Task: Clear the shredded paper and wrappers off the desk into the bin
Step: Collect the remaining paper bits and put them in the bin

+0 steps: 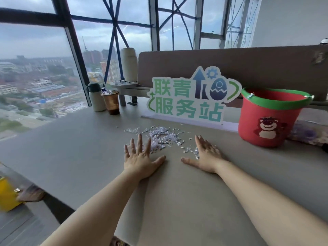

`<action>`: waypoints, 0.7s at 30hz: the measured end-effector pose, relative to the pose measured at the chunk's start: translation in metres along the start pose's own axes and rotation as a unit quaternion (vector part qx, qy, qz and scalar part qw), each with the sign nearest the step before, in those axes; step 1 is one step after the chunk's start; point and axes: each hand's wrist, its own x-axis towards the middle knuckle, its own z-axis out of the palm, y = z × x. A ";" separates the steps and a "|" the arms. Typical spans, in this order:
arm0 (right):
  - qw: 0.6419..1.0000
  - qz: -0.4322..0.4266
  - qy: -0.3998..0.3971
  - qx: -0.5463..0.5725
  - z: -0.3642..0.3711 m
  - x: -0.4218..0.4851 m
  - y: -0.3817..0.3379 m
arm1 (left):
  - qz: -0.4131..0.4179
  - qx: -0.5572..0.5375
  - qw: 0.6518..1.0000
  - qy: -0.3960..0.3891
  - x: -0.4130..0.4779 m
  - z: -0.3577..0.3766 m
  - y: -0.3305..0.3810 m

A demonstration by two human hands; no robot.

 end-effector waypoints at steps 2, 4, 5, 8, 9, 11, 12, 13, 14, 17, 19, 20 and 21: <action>1.000 -0.010 -0.004 0.000 0.002 0.013 -0.007 | -0.029 -0.011 0.999 -0.009 0.002 -0.002 -0.012; 1.000 -0.024 -0.003 -0.001 0.004 0.024 -0.014 | -0.044 -0.022 0.999 -0.017 0.004 -0.004 -0.019; 1.000 -0.031 0.001 -0.001 0.005 0.029 -0.017 | -0.046 -0.027 0.998 -0.020 0.005 -0.004 -0.021; 0.999 -0.047 0.012 0.002 0.008 0.047 -0.025 | -0.044 -0.036 0.998 -0.023 0.015 -0.003 -0.020; 0.999 -0.050 0.011 0.006 0.009 0.053 -0.027 | -0.041 -0.034 0.998 -0.022 0.019 -0.002 -0.019; 0.998 -0.057 0.008 0.013 0.011 0.065 -0.031 | -0.031 -0.032 0.999 -0.022 0.030 0.001 -0.017; 0.998 -0.060 0.009 0.016 0.011 0.071 -0.032 | -0.025 -0.032 0.999 -0.021 0.035 0.002 -0.017; 0.998 -0.063 0.012 0.017 0.012 0.077 -0.033 | -0.017 -0.033 0.999 -0.021 0.040 0.004 -0.016; 0.997 -0.068 0.017 0.017 0.013 0.082 -0.034 | -0.008 -0.034 0.999 -0.020 0.045 0.005 -0.016; 0.996 -0.084 0.036 0.006 0.014 0.097 -0.037 | 0.030 -0.040 0.999 -0.011 0.060 0.009 -0.015; 0.994 -0.093 0.050 0.007 0.015 0.105 -0.039 | 0.056 -0.045 0.997 -0.003 0.068 0.008 -0.012; 0.994 -0.096 0.059 0.010 0.015 0.107 -0.039 | 0.068 -0.048 0.997 0.002 0.072 0.008 -0.011; 0.993 -0.097 0.067 0.014 0.015 0.109 -0.040 | 0.078 -0.052 0.996 0.008 0.077 0.008 -0.009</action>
